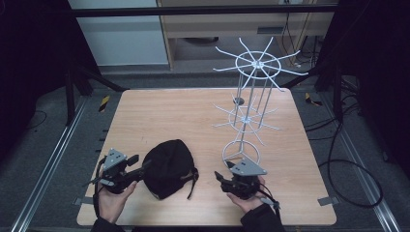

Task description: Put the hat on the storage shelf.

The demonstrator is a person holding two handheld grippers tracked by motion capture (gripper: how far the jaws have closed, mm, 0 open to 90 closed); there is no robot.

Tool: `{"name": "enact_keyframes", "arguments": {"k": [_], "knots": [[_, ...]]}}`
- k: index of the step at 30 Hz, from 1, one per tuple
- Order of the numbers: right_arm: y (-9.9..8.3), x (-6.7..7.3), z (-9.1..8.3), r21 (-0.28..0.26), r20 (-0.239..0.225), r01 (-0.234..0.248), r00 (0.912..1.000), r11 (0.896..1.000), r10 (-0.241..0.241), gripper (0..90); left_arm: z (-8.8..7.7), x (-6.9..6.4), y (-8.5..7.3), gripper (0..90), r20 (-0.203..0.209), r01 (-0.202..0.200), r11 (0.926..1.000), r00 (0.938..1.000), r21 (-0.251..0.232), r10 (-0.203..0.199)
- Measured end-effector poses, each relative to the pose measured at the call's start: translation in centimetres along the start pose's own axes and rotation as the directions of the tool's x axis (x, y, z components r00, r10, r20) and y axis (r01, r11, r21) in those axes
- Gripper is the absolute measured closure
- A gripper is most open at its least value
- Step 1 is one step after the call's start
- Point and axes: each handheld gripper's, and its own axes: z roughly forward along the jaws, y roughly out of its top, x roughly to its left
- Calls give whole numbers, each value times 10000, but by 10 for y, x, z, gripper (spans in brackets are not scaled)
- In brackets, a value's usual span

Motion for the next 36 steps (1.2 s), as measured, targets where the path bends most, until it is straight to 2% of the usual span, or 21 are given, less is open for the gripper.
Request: {"name": "enact_keyframes", "arguments": {"k": [1,2,3,5,6,7,10,11,12,13,15,20,22,30,31,34,36], "knots": [[-4,-6,-4,-7,125,-111,9999,9999,111,437,3,-3,2,437,56,-63,9999,10000,81,63],[-10,-19,-13,-40,421,-250,9988,9997,252,419,7,-6,5,433,122,-155,9997,9998,183,153],[-10,-19,-13,-40,421,-250,9988,9997,252,419,7,-6,5,430,122,-155,9997,9998,183,153],[-18,-36,-25,-4,865,-422,9954,9991,420,409,16,-14,8,418,257,-228,9991,9994,367,218],[-18,-36,-25,-4,865,-422,9954,9991,420,409,16,-14,8,415,257,-228,9991,9994,367,218],[-23,-47,-33,28,1147,-513,9921,9987,506,400,22,-18,10,415,334,-321,9982,9990,497,305],[-30,-60,-42,62,1460,-770,9864,9970,753,401,30,-24,13,415,346,-462,9963,9984,723,437],[-30,-60,-42,62,1460,-770,9864,9970,753,401,30,-24,13,416,346,-462,9963,9984,723,437],[-33,-68,-47,94,1641,-952,9821,9954,923,401,35,-27,15,415,370,-514,9950,9981,851,484],[-33,-68,-47,94,1641,-952,9821,9954,923,401,35,-27,15,416,370,-514,9950,9981,851,484],[-38,-77,-51,221,1912,-1141,9756,9932,1078,406,42,-32,15,422,401,-666,9914,9972,1127,624],[-42,-86,-51,305,2136,-1312,9693,9909,1218,415,51,-34,12,460,486,-761,9850,9964,1547,694],[-44,-89,-50,395,2183,-1445,9668,9887,1326,418,55,-34,11,474,480,-654,9826,9972,1738,578],[-49,-95,-48,587,2227,-1555,9649,9861,1389,427,63,-33,8,644,402,-322,9728,9989,2293,235],[-49,-95,-47,653,2201,-1590,9652,9851,1412,429,66,-31,7,704,316,-224,9673,9994,2528,149],[-50,-95,-46,721,2234,-1500,9659,9861,1306,432,68,-28,4,760,271,-53,9655,9996,2605,-19],[-50,-95,-46,742,2218,-1501,9663,9859,1305,433,68,-27,4,765,244,-14,9665,9997,2566,-50]]}}
